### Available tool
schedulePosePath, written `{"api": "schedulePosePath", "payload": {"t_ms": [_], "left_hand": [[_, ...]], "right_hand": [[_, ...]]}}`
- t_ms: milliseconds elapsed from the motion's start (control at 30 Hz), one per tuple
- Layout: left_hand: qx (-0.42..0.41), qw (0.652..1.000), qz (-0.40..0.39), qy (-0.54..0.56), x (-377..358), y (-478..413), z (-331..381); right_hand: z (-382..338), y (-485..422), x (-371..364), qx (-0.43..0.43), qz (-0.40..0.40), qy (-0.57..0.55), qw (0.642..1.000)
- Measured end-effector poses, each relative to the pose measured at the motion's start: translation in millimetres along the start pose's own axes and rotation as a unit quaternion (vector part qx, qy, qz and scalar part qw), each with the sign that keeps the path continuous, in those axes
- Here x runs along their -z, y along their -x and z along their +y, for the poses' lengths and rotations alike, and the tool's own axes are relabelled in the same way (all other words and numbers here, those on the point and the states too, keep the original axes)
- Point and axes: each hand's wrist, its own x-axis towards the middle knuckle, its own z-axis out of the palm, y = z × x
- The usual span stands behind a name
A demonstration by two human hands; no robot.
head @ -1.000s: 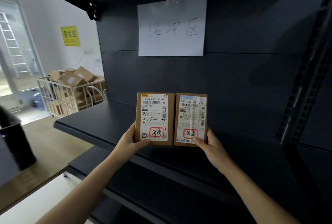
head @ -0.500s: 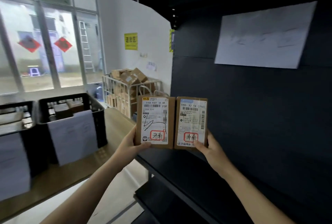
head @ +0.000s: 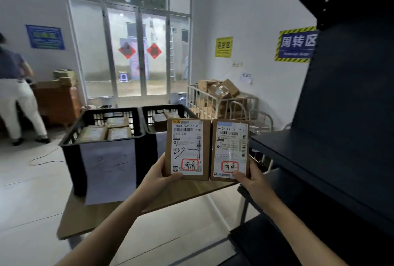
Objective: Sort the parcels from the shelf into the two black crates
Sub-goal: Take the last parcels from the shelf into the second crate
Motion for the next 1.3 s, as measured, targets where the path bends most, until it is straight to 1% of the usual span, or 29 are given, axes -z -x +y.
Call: {"api": "schedulePosePath", "payload": {"t_ms": [67,200,400,567,867,1033,1300], "left_hand": [[0.004,1.0,0.016,-0.014,19,-2,-6],[0.01,0.999,0.038,-0.009,45,-10,-17],[0.017,0.998,0.064,-0.007,66,-42,-34],[0.022,0.996,0.085,-0.016,72,-95,-44],[0.035,0.991,0.127,-0.007,67,-199,-56],[0.047,0.988,0.143,-0.022,77,-236,-66],[0.028,0.988,0.151,-0.021,100,-298,-86]], "right_hand": [[0,-14,-18,0.005,-0.013,0.002,1.0],[0,-43,-42,0.013,-0.041,0.007,0.999],[10,-94,-60,0.017,-0.065,0.005,0.998],[23,-157,-60,0.025,-0.084,-0.028,0.996],[38,-279,-42,0.043,-0.111,-0.017,0.993],[54,-324,-49,0.028,-0.116,-0.018,0.993],[66,-392,-64,0.023,-0.112,-0.021,0.993]]}}
